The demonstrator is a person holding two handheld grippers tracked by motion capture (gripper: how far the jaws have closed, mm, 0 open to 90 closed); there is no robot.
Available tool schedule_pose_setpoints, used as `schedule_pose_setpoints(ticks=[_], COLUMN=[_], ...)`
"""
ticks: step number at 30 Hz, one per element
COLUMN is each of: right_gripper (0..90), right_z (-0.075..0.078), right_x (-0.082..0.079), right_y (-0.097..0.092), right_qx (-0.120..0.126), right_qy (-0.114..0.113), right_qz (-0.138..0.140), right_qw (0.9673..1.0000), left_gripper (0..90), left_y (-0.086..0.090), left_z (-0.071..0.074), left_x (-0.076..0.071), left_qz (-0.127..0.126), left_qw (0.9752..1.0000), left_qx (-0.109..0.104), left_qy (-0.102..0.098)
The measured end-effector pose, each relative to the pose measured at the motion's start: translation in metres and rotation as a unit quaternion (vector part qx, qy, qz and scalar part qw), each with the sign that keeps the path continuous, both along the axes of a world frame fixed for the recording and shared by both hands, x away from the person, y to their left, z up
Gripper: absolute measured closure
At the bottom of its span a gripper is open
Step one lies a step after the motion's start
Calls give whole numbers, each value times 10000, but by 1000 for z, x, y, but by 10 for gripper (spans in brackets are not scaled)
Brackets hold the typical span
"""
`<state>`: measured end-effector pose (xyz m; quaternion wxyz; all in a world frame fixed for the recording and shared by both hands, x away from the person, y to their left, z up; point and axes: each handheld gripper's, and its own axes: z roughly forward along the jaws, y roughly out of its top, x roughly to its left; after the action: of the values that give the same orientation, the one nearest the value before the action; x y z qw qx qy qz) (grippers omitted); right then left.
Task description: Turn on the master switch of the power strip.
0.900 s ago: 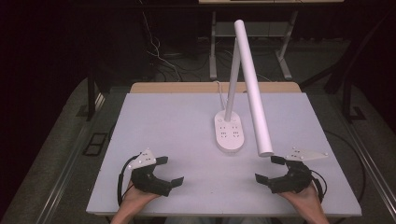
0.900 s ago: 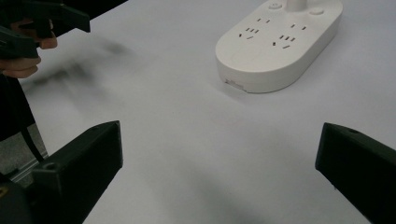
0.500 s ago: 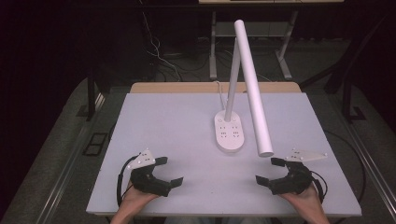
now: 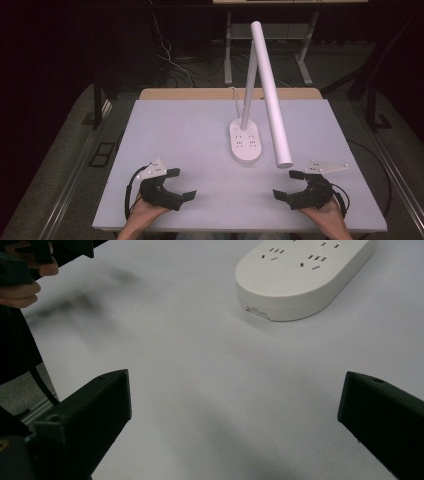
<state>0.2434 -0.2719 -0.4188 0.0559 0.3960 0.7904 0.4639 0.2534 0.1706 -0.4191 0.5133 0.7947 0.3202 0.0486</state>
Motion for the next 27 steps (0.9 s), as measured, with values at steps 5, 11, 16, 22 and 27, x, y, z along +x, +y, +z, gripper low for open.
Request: schedule_pose_setpoints(ticks=[5, 11, 16, 22, 27], right_gripper=[3, 3, 3, 3, 3], right_z=[0, 0, -1, -1, -1], right_x=[0, 0, 0, 0, 0], right_y=[1, 0, 0, -1, -1], right_qx=[-5, -8, -17, -19, -9], right_qy=[37, 42, 49, 46, 46], right_qz=[0, -22, -19, -18, -11], right_qw=[10000, 10000, 10000, 10000, 10000], left_gripper=[0, 0, 0, 0, 0], left_y=[0, -3, -8, -12, -16], left_z=[3, 7, 11, 18, 23], left_x=[2, 8, 12, 18, 23], left_qz=[-28, -103, -206, -269, -326], left_qw=[10000, 9999, 9996, 9992, 9989], left_qx=[31, 58, 180, 264, 325], left_qy=[39, 105, 116, 122, 107])
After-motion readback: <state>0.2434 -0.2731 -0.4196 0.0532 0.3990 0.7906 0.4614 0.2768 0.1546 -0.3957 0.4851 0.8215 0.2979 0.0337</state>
